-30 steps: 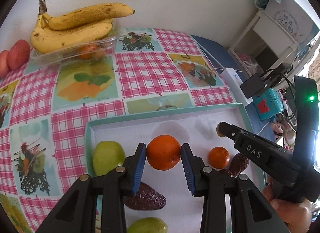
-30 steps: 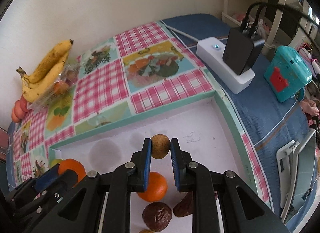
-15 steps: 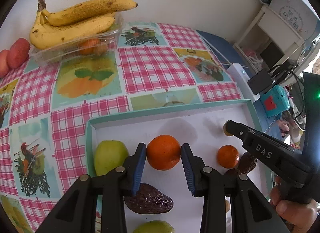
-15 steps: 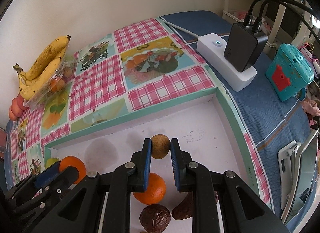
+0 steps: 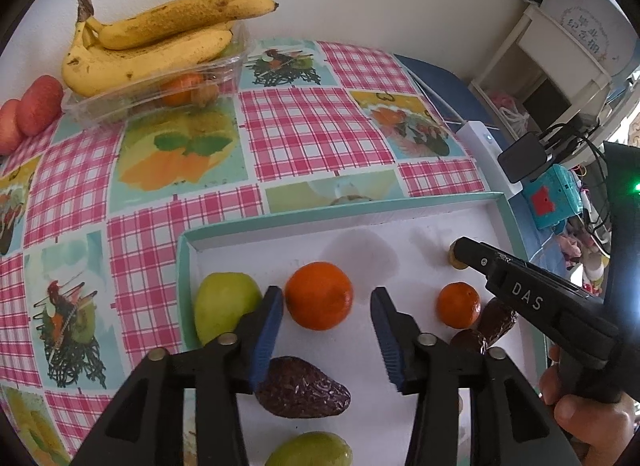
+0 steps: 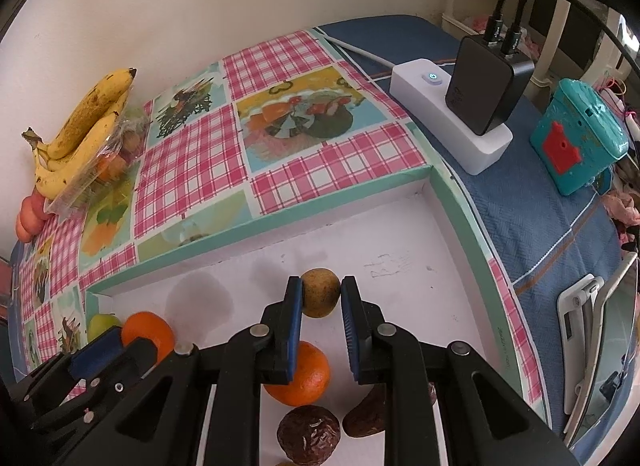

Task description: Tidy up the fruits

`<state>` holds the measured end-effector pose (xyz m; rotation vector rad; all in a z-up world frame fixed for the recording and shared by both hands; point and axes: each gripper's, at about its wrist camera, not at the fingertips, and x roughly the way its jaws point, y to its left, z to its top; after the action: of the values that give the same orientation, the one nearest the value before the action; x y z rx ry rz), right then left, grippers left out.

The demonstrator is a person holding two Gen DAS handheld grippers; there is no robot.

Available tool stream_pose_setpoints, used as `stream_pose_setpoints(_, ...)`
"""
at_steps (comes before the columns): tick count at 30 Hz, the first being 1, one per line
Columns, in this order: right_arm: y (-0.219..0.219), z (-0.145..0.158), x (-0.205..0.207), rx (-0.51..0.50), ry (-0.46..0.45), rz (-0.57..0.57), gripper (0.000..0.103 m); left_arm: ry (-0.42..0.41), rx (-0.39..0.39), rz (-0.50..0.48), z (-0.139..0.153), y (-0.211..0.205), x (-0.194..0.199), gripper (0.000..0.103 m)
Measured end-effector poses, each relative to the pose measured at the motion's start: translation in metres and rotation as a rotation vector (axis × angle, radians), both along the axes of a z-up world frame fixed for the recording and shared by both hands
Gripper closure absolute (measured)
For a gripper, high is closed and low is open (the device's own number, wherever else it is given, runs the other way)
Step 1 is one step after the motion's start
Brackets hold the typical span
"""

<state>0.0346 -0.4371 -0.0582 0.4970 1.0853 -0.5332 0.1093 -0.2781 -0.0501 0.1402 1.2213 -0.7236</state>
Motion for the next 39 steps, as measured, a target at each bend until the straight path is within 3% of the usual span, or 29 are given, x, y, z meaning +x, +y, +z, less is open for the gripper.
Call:
stream_pose_setpoints(4,0.002,0.005,-0.003,-0.015,0.001,-0.001,0.077,-0.014,-0.004,0.004,0.012,0.007,-0.003,0.051)
stream_pose_setpoints(11,0.012,0.023,-0.012,-0.039,-0.012,0.015,0.073,-0.035,0.017,0.070,0.030,0.034,-0.002,0.038)
stream_pose_setpoints(15,0.025,0.036,-0.015,-0.055,-0.025,0.039,0.054,-0.054,0.042,0.152,0.033,0.060,0.004,0.021)
stream_pose_setpoints(19,0.044,0.048,-0.014,-0.074,-0.058,0.093,0.033,-0.084,0.065,0.268,0.036,0.090,0.012,0.014)
stream_pose_setpoints(21,0.052,0.054,-0.014,-0.074,-0.083,0.115,0.032,-0.108,0.060,0.312,0.039,0.105,0.012,0.000)
stream_pose_setpoints(24,0.060,0.058,-0.013,-0.113,-0.073,0.126,0.017,-0.167,0.065,0.359,0.045,0.124,0.009,0.000)
stream_pose_setpoints(28,0.073,0.067,-0.018,-0.139,-0.063,0.175,0.017,-0.219,0.102,0.378,0.050,0.138,0.000,0.000)
stream_pose_setpoints(30,0.080,0.070,-0.022,-0.140,-0.058,0.185,0.010,-0.240,0.119,0.376,0.052,0.145,-0.006,0.000)
stream_pose_setpoints(39,0.110,0.098,-0.040,-0.133,-0.058,0.235,0.009,-0.268,0.153,0.458,0.066,0.183,-0.040,0.000)
